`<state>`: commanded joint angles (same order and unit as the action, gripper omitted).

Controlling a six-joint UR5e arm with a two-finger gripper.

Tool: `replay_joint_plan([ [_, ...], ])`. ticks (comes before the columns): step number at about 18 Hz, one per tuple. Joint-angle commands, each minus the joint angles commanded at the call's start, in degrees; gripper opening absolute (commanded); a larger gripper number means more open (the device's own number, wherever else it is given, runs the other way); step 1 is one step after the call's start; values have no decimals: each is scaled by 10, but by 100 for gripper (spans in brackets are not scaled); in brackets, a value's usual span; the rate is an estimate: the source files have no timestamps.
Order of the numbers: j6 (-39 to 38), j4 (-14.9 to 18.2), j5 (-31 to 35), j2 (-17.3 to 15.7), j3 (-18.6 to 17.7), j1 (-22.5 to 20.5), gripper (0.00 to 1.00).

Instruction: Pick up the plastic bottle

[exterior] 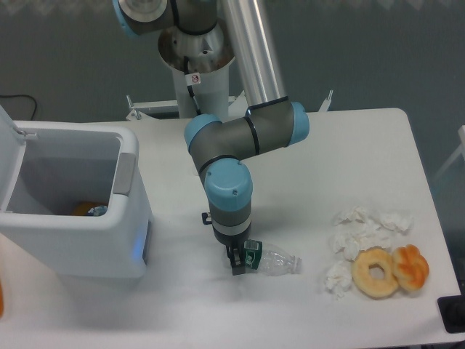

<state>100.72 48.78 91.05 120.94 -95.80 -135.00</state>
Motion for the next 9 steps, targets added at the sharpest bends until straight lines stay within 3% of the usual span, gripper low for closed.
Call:
replay_joint_plan([
  [9,-6,0,-3,-5,6,-2,70],
])
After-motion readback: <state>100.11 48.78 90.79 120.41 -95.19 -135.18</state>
